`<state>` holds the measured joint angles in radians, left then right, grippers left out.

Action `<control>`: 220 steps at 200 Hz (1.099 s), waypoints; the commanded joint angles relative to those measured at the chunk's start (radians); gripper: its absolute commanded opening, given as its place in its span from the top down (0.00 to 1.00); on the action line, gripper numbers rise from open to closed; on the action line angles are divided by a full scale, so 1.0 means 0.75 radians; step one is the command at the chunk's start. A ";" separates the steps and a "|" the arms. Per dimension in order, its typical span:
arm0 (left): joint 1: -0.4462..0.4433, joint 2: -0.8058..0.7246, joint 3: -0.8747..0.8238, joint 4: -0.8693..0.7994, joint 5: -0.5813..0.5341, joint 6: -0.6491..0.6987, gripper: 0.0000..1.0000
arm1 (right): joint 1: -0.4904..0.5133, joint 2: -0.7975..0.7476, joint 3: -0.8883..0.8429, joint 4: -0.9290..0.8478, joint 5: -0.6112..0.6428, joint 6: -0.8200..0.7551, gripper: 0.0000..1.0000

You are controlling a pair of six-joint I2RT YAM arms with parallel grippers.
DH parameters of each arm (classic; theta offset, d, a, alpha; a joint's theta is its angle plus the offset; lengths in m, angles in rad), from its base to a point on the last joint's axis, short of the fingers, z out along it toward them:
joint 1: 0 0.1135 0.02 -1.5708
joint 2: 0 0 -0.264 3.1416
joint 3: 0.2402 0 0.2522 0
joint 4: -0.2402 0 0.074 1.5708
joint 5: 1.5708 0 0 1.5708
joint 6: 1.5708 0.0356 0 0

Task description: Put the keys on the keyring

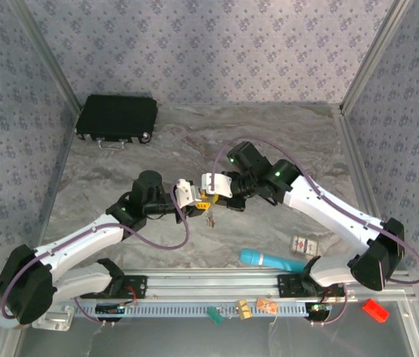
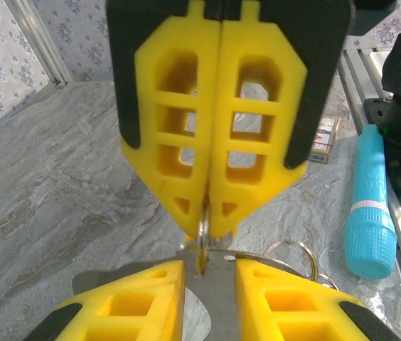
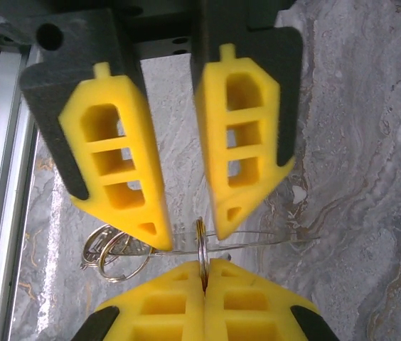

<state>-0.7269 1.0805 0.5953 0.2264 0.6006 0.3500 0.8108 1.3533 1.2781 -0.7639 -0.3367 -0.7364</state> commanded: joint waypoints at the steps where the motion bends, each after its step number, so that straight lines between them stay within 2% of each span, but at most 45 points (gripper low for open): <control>1: -0.005 0.007 0.034 0.083 0.047 -0.021 0.76 | 0.012 0.002 0.048 -0.031 -0.011 -0.033 1.00; 28: -0.005 0.005 0.025 0.111 0.048 -0.025 0.81 | 0.009 -0.012 0.023 -0.014 -0.038 -0.032 1.00; 54: -0.006 0.002 0.022 0.125 0.066 -0.034 0.98 | 0.002 -0.048 -0.016 0.037 -0.057 -0.008 1.00; 68: -0.004 -0.005 0.012 0.142 0.076 -0.044 1.00 | -0.041 -0.101 -0.091 0.135 -0.120 0.030 0.84; 79: -0.001 -0.012 -0.008 0.185 0.086 -0.070 1.00 | -0.111 -0.171 -0.206 0.255 -0.232 0.091 0.72; 100: 0.005 -0.008 -0.052 0.317 0.127 -0.151 1.00 | -0.223 -0.270 -0.361 0.460 -0.437 0.227 0.68; 127: 0.005 0.003 -0.080 0.422 0.167 -0.211 1.00 | -0.240 -0.283 -0.426 0.528 -0.531 0.275 0.67; 175: 0.007 0.004 -0.084 0.438 0.201 -0.227 1.00 | -0.241 -0.260 -0.446 0.584 -0.599 0.311 0.69; 198: 0.006 0.005 -0.087 0.444 0.201 -0.231 1.00 | -0.242 -0.258 -0.447 0.589 -0.613 0.314 0.74; 220: 0.006 0.011 -0.087 0.464 0.209 -0.238 1.00 | -0.242 -0.252 -0.445 0.589 -0.626 0.315 0.84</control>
<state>-0.7258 1.0882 0.5331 0.4927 0.7151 0.1886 0.6315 1.1534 0.9520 -0.3367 -0.7593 -0.5171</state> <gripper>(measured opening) 0.042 0.203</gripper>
